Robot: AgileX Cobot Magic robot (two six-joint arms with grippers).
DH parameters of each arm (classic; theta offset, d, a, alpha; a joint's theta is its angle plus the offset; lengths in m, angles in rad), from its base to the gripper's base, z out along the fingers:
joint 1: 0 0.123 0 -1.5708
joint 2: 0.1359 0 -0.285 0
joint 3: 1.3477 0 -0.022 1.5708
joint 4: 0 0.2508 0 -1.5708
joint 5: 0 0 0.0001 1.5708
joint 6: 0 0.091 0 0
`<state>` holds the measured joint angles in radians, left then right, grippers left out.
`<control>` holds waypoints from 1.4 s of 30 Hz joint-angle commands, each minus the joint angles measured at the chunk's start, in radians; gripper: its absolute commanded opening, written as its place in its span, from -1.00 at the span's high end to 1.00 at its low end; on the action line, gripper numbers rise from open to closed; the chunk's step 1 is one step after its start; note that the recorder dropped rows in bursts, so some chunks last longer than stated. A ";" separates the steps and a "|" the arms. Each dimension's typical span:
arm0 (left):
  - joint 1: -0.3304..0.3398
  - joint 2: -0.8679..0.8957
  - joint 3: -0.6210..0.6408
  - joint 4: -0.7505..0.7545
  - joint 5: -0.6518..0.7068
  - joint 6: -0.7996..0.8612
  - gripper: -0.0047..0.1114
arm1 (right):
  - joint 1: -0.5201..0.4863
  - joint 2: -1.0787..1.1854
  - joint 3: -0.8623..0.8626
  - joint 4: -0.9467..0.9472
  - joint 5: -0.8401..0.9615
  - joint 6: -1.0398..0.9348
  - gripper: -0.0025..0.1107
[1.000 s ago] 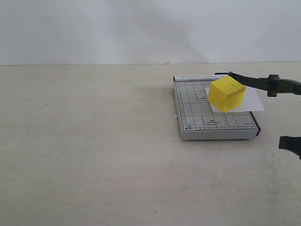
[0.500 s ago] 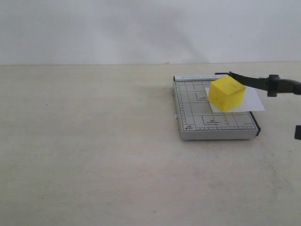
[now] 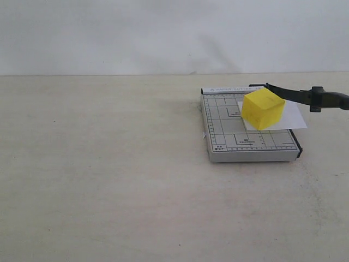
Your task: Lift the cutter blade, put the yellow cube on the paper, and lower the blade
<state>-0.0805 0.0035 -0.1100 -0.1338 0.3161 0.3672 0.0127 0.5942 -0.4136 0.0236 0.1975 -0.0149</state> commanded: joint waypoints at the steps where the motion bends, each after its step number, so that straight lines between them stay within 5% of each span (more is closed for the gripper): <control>1: 0.005 0.003 0.005 0.045 0.092 -0.001 0.84 | -0.001 0.185 -0.188 0.019 0.057 0.001 0.05; 5: 0.005 0.003 0.038 0.027 0.032 -0.022 0.84 | -0.001 0.426 -0.415 0.025 0.277 0.006 0.05; 9: 0.005 0.003 0.040 -0.143 -0.014 -0.090 0.84 | -0.001 0.575 -0.547 0.053 0.385 0.001 0.05; 42: 0.005 0.005 0.110 -0.177 0.023 -0.089 0.84 | -0.001 0.828 -0.553 0.236 0.374 -0.160 0.05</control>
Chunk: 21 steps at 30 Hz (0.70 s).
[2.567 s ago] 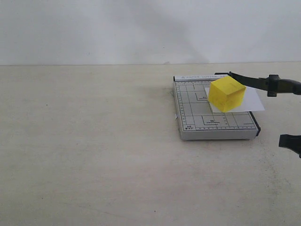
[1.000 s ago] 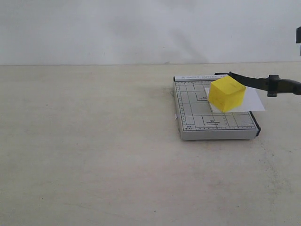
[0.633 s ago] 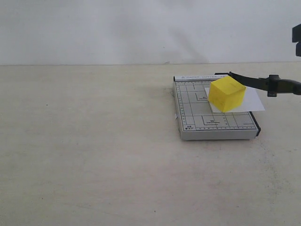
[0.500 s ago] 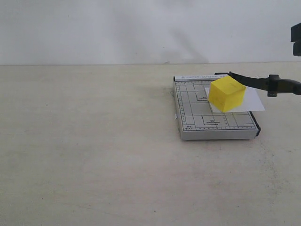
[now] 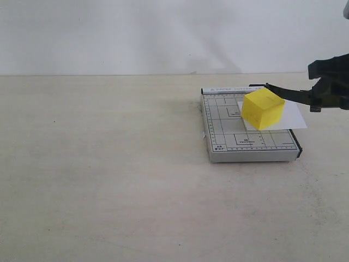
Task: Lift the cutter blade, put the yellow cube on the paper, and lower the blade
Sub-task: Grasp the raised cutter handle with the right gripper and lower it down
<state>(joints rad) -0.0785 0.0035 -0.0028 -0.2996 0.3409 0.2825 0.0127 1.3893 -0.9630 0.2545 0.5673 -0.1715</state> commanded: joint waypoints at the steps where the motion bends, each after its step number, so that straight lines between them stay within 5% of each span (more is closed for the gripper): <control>1: 0.003 0.005 0.003 -0.011 -0.002 -0.005 0.84 | -0.001 0.039 -0.004 0.005 0.008 -0.004 0.07; 3: 0.003 0.005 0.003 -0.011 -0.002 -0.005 0.84 | -0.001 0.041 -0.004 0.005 0.017 -0.002 0.24; 7: 0.003 0.005 0.003 -0.011 -0.004 -0.005 0.84 | -0.001 0.039 -0.004 0.003 0.032 -0.002 0.95; 14: 0.003 0.005 0.003 -0.011 -0.004 -0.005 0.84 | -0.001 0.039 0.029 0.010 0.075 -0.013 0.96; 21: 0.003 0.005 0.003 -0.011 -0.004 -0.005 0.84 | -0.001 0.124 0.250 0.153 -0.010 -0.131 0.96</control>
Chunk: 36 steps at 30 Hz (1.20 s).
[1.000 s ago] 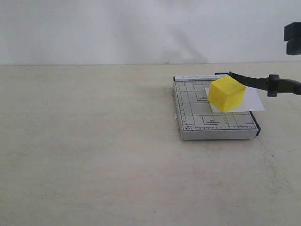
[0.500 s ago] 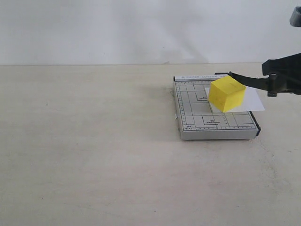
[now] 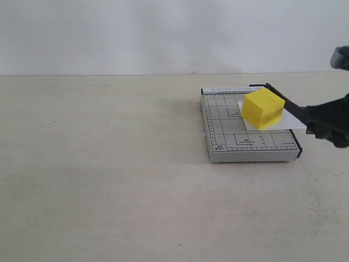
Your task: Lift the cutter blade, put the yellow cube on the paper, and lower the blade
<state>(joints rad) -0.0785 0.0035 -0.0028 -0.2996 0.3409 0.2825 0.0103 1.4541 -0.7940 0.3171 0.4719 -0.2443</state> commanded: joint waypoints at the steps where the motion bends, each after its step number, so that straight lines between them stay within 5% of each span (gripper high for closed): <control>1: 0.003 0.005 0.003 -0.011 -0.004 -0.005 0.84 | 0.002 0.084 0.094 0.106 0.075 -0.077 0.96; 12: 0.003 0.005 0.003 -0.011 -0.004 -0.005 0.84 | 0.002 0.195 0.096 0.142 0.031 -0.088 0.94; 18: 0.003 0.005 0.003 -0.011 -0.004 -0.005 0.84 | -0.001 0.143 0.094 0.142 0.072 -0.106 0.01; 19: 0.003 0.005 0.003 -0.011 -0.004 -0.005 0.84 | -0.001 0.128 0.094 0.136 0.091 -0.106 -0.01; 28: 0.003 0.005 0.003 -0.011 -0.004 -0.005 0.84 | -0.001 -0.203 0.141 0.066 0.298 0.053 0.07; 34: 0.003 0.005 0.003 -0.011 -0.004 -0.005 0.84 | -0.001 -0.720 0.382 0.116 0.007 0.048 0.96; 36: 0.003 0.005 0.003 -0.011 -0.004 -0.005 0.84 | -0.001 -0.905 0.452 0.118 -0.072 0.048 0.96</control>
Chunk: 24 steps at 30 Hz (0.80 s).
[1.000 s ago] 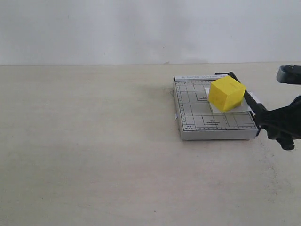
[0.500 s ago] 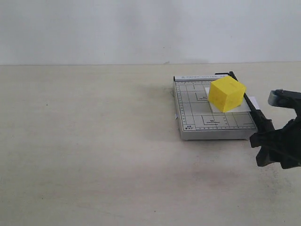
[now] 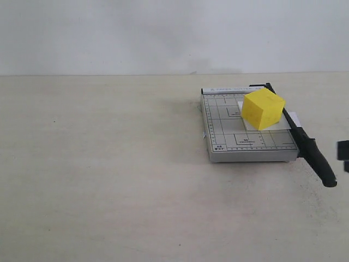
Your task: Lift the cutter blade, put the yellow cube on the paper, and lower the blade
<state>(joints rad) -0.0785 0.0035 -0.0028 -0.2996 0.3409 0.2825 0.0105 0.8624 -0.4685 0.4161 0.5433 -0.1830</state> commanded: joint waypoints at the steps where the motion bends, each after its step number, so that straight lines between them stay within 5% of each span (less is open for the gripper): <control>1: 0.003 0.005 0.003 -0.011 -0.004 -0.005 0.84 | -0.001 -0.406 0.161 0.016 -0.180 -0.013 0.96; 5: 0.003 0.005 0.003 -0.011 -0.004 -0.005 0.84 | -0.001 -0.682 0.276 0.016 -0.417 -0.013 0.96; 10: 0.003 0.005 0.003 -0.011 -0.004 -0.005 0.84 | -0.001 -0.854 0.305 0.016 -0.443 -0.013 0.96; 19: 0.003 0.003 0.003 -0.011 -0.004 -0.005 0.84 | -0.001 -0.862 0.305 0.025 -0.513 0.002 0.96; 24: 0.003 0.003 0.003 -0.011 -0.004 -0.005 0.84 | -0.001 -0.862 0.368 -0.133 -0.594 -0.022 0.96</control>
<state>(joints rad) -0.0785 0.0035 -0.0028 -0.2996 0.3409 0.2825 0.0105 0.0043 -0.1470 0.3627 -0.0057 -0.2118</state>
